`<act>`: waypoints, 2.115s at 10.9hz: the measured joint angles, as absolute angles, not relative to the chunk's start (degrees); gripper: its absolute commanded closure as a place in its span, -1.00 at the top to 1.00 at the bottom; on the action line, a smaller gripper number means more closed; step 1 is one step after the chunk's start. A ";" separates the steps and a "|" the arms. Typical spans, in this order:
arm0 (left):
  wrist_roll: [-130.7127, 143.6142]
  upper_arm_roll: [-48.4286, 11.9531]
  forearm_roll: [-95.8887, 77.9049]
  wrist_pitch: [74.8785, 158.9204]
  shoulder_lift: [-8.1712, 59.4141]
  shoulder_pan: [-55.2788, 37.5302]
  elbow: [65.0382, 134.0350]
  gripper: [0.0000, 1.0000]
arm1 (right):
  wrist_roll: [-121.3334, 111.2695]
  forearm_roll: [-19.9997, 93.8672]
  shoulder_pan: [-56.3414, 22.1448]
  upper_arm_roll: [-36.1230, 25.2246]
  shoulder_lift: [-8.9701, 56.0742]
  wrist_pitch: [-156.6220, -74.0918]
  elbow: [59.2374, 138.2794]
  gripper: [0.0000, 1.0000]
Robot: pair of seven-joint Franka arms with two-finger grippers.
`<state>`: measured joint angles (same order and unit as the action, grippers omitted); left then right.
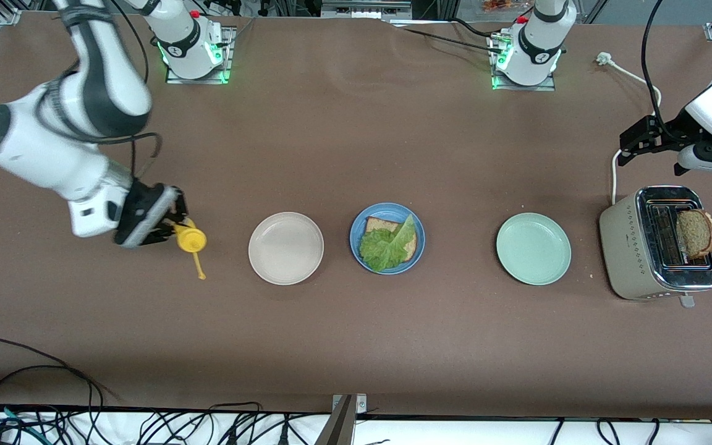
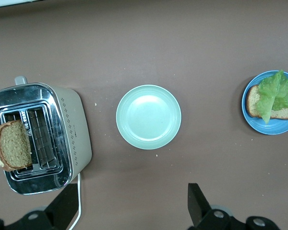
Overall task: Make sandwich in blue plate with both arms
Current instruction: 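Carry the bottle with the right gripper over the lettuce on the blue plate, then tilt the yellow bottle over the lettuce with the right gripper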
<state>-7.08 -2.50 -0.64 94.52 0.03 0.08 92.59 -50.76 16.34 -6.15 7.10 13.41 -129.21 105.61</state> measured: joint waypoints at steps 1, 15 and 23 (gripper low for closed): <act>-7.08 -2.52 -0.65 94.51 0.03 0.08 92.58 1.00 | -41.39 9.53 -10.92 7.19 15.00 -129.45 102.83 -1.00; -7.08 -2.42 -0.65 94.47 0.03 0.10 92.50 1.00 | -4.14 -49.82 -48.26 5.72 50.26 -108.05 76.54 -1.00; -5.11 -2.14 -0.58 92.30 0.02 0.49 92.17 1.00 | -4.14 -51.94 -49.39 5.17 51.06 -104.57 73.87 -1.00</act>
